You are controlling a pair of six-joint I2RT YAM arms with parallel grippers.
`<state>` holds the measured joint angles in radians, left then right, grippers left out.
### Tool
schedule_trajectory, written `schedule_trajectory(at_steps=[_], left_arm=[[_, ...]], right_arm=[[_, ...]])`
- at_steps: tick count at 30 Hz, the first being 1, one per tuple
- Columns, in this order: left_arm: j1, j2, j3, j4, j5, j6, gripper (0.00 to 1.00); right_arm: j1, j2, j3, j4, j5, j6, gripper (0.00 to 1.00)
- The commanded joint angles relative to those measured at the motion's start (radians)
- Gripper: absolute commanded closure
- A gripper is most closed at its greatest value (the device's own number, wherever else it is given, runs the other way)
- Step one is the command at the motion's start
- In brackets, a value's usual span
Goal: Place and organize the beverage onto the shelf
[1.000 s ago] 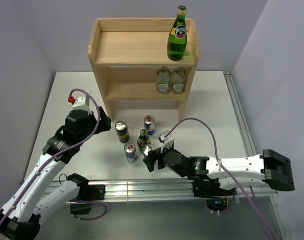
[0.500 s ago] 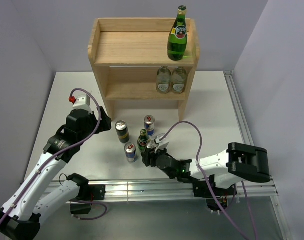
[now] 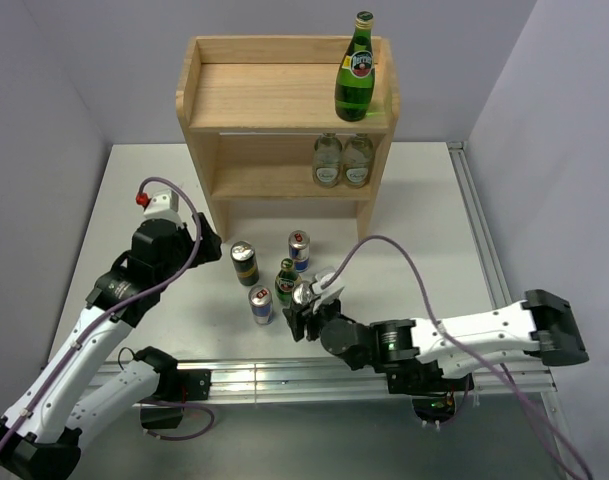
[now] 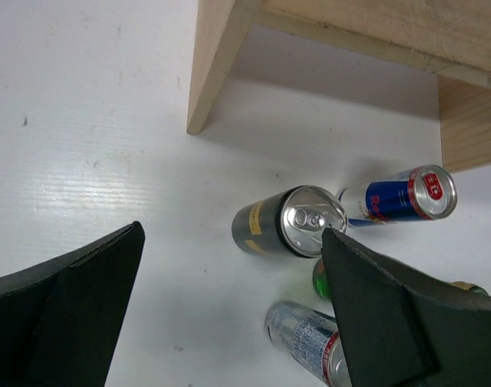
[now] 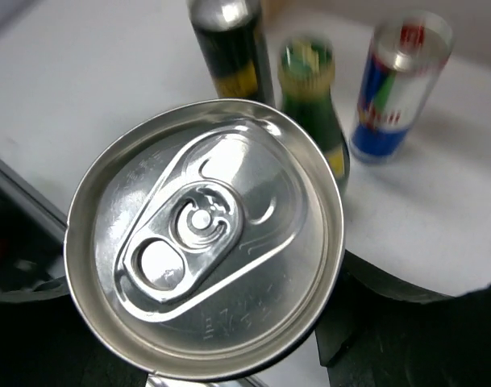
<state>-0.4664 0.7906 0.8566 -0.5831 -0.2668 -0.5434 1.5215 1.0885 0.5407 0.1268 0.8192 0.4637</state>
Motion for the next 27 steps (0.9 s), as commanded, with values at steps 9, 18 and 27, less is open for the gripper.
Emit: schedule_trajectory(at_steps=[9, 18, 27], left_arm=[[0.084, -0.194, -0.034, 0.069, -0.299, -0.092, 0.01], [0.109, -0.18, -0.024, 0.052, -0.288, -0.079, 0.01], [0.109, -0.194, -0.028, 0.057, -0.276, -0.07, 0.01]], right_arm=[[-0.219, 0.12, 0.603, -0.084, -0.162, -0.298, 1.0], [-0.44, 0.493, 1.004, -0.087, -0.348, -0.338, 1.0], [-0.518, 0.715, 1.3, -0.119, -0.385, -0.367, 1.0]])
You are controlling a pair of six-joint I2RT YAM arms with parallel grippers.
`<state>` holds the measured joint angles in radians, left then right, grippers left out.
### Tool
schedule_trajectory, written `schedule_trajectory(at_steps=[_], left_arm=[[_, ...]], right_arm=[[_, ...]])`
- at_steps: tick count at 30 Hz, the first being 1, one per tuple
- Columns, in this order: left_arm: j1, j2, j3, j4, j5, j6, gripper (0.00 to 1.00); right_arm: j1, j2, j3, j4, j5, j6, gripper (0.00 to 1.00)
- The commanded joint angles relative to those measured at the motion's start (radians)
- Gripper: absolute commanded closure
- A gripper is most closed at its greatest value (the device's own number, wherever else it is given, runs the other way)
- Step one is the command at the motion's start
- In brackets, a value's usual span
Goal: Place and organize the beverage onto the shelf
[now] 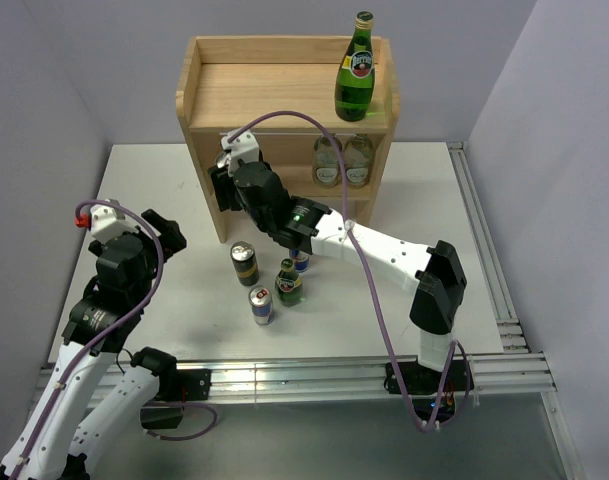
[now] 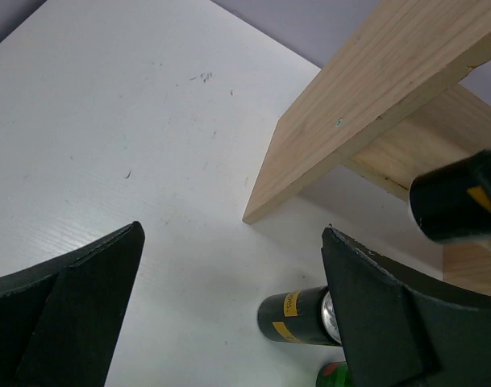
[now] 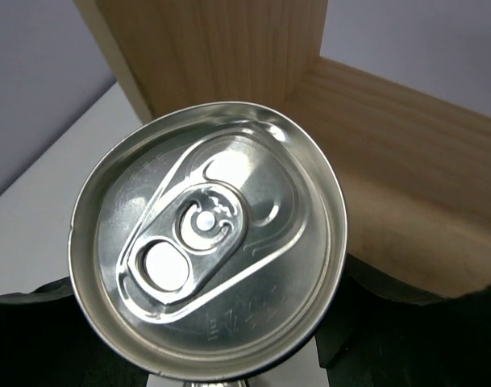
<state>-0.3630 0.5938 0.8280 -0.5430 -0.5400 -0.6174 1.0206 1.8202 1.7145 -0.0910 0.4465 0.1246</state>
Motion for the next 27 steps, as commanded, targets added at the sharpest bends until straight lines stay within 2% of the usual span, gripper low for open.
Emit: schedule_trajectory(at_steps=[1, 19, 27], left_arm=[[0.007, 0.006, 0.002, 0.015, -0.003, 0.004, 0.01], [0.007, -0.009, -0.003, 0.018, 0.02, 0.01, 0.01], [0.007, -0.011, -0.001, 0.018, 0.026, 0.01, 0.01]], right_arm=[[-0.019, 0.007, 0.135, 0.099, -0.008, -0.031, 1.0], [-0.027, 0.171, 0.162, 0.324, 0.164, -0.079, 1.0], [-0.019, 0.186, 0.109, 0.447, 0.314, -0.112, 1.0]])
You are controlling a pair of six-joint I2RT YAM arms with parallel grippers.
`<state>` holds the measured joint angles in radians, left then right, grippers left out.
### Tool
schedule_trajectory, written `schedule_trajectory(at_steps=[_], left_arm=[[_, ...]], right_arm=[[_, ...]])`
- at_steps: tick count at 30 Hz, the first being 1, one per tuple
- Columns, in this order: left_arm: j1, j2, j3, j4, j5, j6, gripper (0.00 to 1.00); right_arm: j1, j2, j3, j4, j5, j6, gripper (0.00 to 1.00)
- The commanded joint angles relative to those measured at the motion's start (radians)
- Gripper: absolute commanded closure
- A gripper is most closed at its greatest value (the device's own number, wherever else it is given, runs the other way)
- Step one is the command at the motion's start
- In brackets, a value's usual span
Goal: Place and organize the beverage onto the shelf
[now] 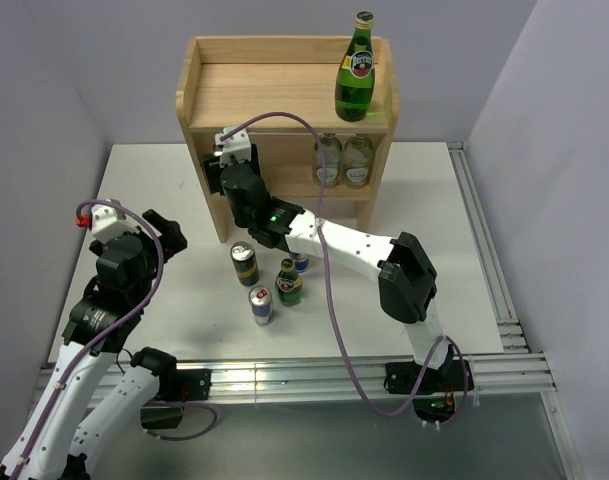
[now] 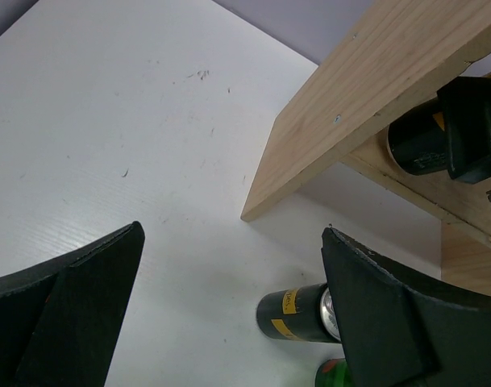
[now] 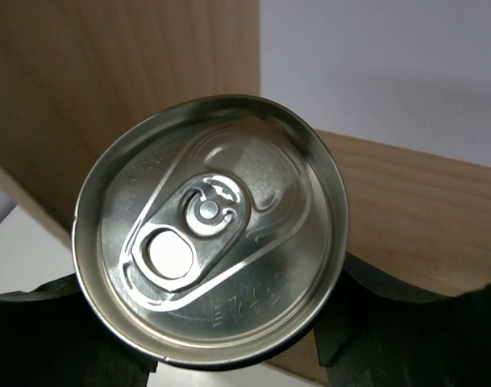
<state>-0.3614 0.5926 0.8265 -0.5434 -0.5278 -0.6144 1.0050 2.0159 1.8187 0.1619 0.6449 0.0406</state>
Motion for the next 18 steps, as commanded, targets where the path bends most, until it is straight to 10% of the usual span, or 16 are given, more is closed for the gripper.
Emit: schedule_trajectory(at_steps=[1, 9, 11, 12, 14, 18], left_arm=[[0.006, -0.01, 0.0, 0.019, 0.014, 0.007, 0.01], [0.006, -0.004, 0.005, 0.016, 0.022, 0.008, 0.01], [0.006, -0.004, 0.005, 0.014, 0.023, 0.008, 0.01], [0.006, -0.004, 0.005, 0.014, 0.022, 0.008, 0.01], [0.006, -0.002, 0.006, 0.013, 0.022, 0.01, 0.01], [0.007, 0.003, 0.008, 0.01, 0.025, 0.008, 0.01]], right_arm=[[-0.003, -0.008, -0.002, 0.223, 0.124, -0.03, 1.0], [-0.003, 0.04, 0.027, 0.196, 0.122, -0.03, 1.0], [-0.005, 0.044, 0.033, 0.171, 0.114, -0.019, 0.86], [-0.005, 0.043, 0.028, 0.166, 0.114, -0.012, 0.53], [-0.005, 0.038, 0.019, 0.159, 0.113, -0.005, 0.19], [-0.005, 0.026, 0.005, 0.146, 0.114, -0.004, 0.02]])
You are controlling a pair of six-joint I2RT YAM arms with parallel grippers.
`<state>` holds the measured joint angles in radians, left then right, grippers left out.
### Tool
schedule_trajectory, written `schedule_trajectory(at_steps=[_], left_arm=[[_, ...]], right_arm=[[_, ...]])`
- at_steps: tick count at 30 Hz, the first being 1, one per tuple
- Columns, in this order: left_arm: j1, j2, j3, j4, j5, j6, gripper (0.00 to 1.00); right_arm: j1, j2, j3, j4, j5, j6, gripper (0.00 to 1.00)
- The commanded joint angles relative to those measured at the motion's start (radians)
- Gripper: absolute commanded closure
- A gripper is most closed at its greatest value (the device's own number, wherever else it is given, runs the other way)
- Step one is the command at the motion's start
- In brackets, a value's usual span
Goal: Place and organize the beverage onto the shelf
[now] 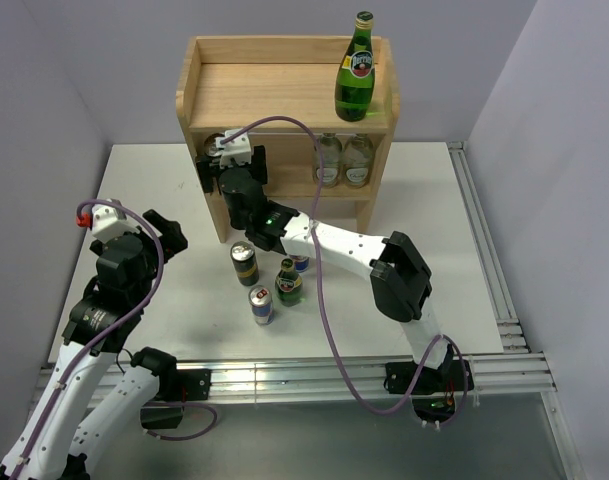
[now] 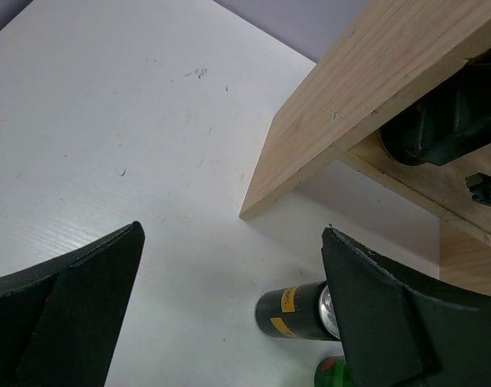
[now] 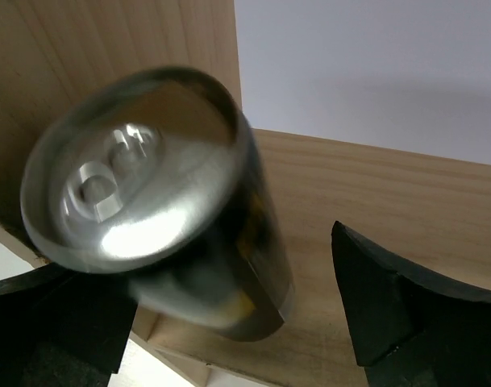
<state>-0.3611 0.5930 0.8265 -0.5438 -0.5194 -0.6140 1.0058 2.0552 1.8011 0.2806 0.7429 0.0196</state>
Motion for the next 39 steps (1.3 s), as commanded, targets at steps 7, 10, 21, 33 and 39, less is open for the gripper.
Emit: schedule_trajectory(at_steps=[7, 10, 21, 33, 39], left_arm=[[0.007, 0.002, 0.008, 0.007, 0.015, 0.008, 0.01], [0.007, 0.002, 0.01, 0.005, 0.015, 0.008, 0.01], [0.007, 0.005, 0.01, 0.005, 0.012, 0.005, 0.01], [0.011, 0.007, 0.011, -0.001, 0.018, 0.007, 0.01], [0.013, 0.007, 0.011, 0.001, 0.019, 0.007, 0.01]], right_arm=[[-0.003, -0.058, -0.028, 0.029, 0.021, 0.025, 0.01], [0.001, -0.072, -0.048, 0.02, 0.03, 0.029, 0.0], [0.034, -0.197, -0.192, 0.005, -0.017, 0.04, 0.0], [0.203, -0.395, -0.355, -0.231, -0.078, 0.209, 0.0], [0.205, -0.334, -0.37, -0.365, -0.154, 0.371, 0.0]])
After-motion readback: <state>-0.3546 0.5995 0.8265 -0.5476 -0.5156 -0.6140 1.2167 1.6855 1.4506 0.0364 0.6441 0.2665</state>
